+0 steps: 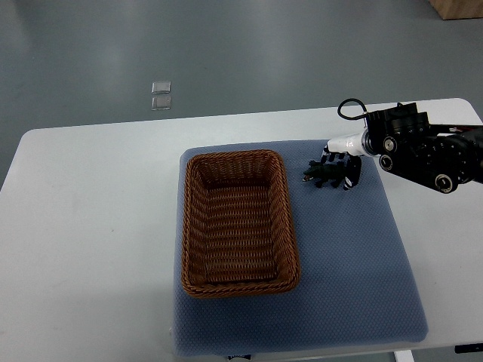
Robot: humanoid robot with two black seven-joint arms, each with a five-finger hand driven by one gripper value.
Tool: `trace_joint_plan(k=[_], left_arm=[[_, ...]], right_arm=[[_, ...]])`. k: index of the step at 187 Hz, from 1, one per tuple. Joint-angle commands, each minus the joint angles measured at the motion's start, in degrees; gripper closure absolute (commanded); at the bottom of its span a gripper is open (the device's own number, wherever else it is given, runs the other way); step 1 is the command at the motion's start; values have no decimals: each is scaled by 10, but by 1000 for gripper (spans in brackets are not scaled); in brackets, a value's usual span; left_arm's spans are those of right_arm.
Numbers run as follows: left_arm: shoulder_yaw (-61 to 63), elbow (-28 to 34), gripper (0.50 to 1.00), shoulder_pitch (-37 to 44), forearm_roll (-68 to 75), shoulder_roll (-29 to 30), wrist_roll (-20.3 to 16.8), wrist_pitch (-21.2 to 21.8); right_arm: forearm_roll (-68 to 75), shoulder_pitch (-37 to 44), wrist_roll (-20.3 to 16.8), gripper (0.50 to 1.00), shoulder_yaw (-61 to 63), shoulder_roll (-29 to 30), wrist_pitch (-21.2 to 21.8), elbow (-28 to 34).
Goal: Place crocodile in brown basket with right hand
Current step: 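Lower the right hand onto the crocodile and close fingers around it, then lift the held crocodile and carry it over the wicker basket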
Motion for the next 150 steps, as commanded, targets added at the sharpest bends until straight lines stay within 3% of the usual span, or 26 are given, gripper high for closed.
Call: trace_joint_plan(k=[1,19,46,76,86,128,150], left_arm=[[0,0,500,0,0,0,0,0],[-1,0,500,0,0,0,0,0],[0,0,500,1,0,0,0,0],[0,0,500,0,0,0,0,0],[0,0,500,0,0,0,1,0],[0,0,500,1,0,0,0,0],[0,0,500,0,0,0,0,0]], right_arm=[[0,-3,0,689,1,0,-5,-6],[0,-6,0,715,0,1,-9,-8],[-3,-6,0,860,0,0,-9,-8],[-13,0,0,946,1,0,-8,-7],[-13,3,1,997,2,-1,-5,-7],[-7,39,0,1000,2,-14,3,7],[-2,74,1,1000,6,-40,32,29]])
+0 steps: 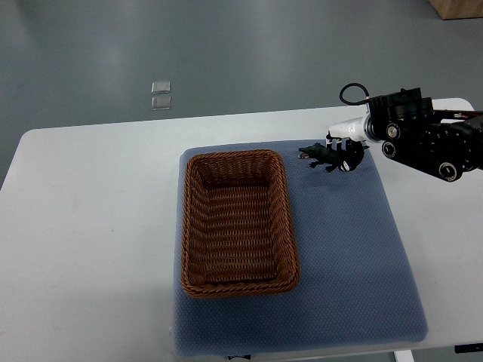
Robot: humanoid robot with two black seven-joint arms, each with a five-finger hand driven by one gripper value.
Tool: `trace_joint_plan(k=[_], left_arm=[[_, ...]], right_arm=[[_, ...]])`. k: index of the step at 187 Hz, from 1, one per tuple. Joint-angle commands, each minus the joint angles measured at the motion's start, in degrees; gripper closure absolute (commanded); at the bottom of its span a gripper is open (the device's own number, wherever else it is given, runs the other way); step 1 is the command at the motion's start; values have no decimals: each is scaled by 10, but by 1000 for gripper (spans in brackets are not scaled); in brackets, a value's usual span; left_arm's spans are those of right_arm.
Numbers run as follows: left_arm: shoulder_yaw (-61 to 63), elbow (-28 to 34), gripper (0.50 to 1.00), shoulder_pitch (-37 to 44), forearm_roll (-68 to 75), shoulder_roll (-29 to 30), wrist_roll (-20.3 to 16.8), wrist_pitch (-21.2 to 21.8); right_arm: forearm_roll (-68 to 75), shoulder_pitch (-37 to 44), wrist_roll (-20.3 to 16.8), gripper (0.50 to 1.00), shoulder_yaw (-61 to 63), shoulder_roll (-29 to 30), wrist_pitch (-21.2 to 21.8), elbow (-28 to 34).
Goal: Place crocodile in brown basket with right hand
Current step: 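Lift the held crocodile and carry it over the wicker basket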
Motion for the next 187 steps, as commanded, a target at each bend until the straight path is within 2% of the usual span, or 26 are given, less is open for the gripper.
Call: trace_joint_plan(k=[1,79,112,134,164,187], left_arm=[[0,0,500,0,0,0,0,0],[0,-2,500,1,0,0,0,0],[0,-2,500,0,0,0,0,0],[0,-4,500,0,1,0,0,0],[0,-4,500,0,1,0,0,0],[-1,-3,500,0,1,0,0,0]], right_arm=[[4,28,1,1000,3,-22,22,18],[45,176,0,1000,8,-143,98,186],[62,202,-1,1000,7,-154,104,232],[68,210,0,1000,7,-132,104,236],[81,226,0,1000,-1,-54,103,234],[92,230,0,1000,-6,21,102,209]])
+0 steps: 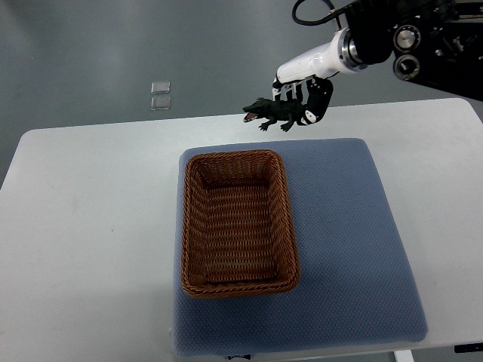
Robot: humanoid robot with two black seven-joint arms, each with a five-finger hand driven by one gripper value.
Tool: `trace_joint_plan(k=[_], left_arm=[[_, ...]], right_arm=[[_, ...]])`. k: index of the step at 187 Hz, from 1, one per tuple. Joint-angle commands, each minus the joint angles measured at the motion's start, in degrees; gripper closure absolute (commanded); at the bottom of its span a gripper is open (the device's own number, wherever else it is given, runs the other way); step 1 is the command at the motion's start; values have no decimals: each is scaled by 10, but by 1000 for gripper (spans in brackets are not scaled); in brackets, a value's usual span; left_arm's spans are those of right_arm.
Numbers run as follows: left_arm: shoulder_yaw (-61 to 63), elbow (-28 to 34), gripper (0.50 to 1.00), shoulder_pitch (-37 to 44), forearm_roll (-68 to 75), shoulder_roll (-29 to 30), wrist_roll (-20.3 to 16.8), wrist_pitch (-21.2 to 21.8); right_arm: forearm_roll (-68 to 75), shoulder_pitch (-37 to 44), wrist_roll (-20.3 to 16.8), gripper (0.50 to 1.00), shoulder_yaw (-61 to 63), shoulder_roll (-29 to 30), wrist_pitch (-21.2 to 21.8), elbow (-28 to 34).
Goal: Place crocodile in brown basket with right hand
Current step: 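Lift the held crocodile and carry it over the wicker basket, then lower the crocodile into the basket and open the right hand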
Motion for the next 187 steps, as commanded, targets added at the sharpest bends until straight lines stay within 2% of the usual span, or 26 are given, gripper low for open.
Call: trace_joint_plan(k=[1,32,67,121,178,187], left_arm=[[-1,1,500,0,0,0,0,0],[-1,2,500,1,0,0,0,0],[-3,2,500,0,0,0,0,0],[-1,2,500,0,0,0,0,0],[0,2,500,0,0,0,0,0],[0,1,500,0,0,0,0,0]], right_arm=[[9,4,0,1000,-4,60,-1,-20],[10,1,0,1000,-37,162,-7,-77],[6,-29,0,996,-58,220,-9,-120],[1,-79,-1,961,-60,247,-23,-158],[0,-101,0,928,-77,244,-23,-160],[0,-107,-1,910,-77,243,-23,-160]])
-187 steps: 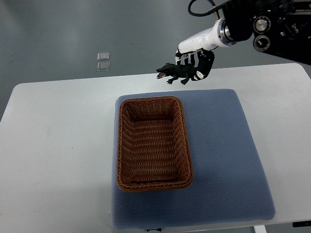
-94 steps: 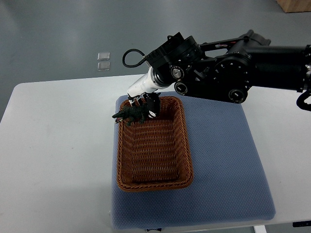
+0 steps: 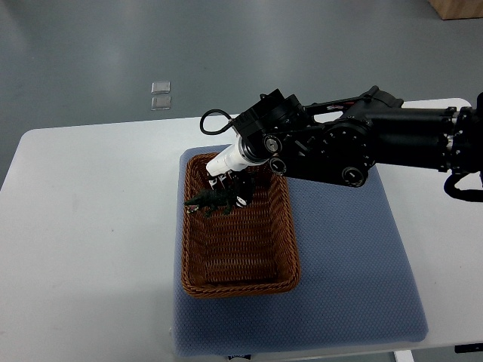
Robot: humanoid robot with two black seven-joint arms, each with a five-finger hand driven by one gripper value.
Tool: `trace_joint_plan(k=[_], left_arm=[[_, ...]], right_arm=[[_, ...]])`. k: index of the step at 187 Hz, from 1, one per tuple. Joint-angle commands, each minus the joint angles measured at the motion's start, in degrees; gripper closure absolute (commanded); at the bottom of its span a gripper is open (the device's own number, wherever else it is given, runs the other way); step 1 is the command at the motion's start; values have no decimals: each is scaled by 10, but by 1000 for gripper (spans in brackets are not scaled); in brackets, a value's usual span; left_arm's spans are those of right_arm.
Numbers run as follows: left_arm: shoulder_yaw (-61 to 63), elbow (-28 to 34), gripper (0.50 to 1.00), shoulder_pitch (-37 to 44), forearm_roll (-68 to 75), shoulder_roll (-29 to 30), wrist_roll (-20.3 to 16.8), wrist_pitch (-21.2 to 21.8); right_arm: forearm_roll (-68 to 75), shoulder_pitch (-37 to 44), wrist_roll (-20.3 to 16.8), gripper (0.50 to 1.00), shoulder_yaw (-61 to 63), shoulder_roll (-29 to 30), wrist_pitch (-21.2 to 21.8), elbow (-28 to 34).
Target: Place crocodile in brown basket with right hand
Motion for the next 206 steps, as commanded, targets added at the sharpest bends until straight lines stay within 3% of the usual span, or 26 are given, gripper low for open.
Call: trace_joint_plan(k=[1,25,39,61,76,85,112,149,181,206], left_arm=[[0,-1,500,0,0,0,0,0],[0,-1,500,0,0,0,0,0],[0,0,500,1,0,0,0,0],[0,0,500,0,0,0,0,0],[0,0,500,0,0,0,0,0],[0,0,500,0,0,0,0,0],[0,0,500,0,0,0,0,0],[-1,0,500,0,-1,0,0,0],[0,-1,500,1,0,0,1,0],[0,-1,500,1,0,0,0,-1]], right_arm=[[0,-9,0,910,-3,-2,0,0],[0,-21,0,836,-2,-1,-1,-8],[0,-32,1,703,-1,0,-8,-18],[0,-36,1,642,-1,-2,-11,-19],[0,-36,2,636,2,-6,-11,-19],[1,-33,2,587,6,-9,-11,-19],[10,-11,2,583,22,-32,-9,-19],[29,-14,7,583,160,-100,-12,-18],[108,-146,65,585,367,-166,-61,-19],[144,-270,105,585,545,-158,-128,-19]])
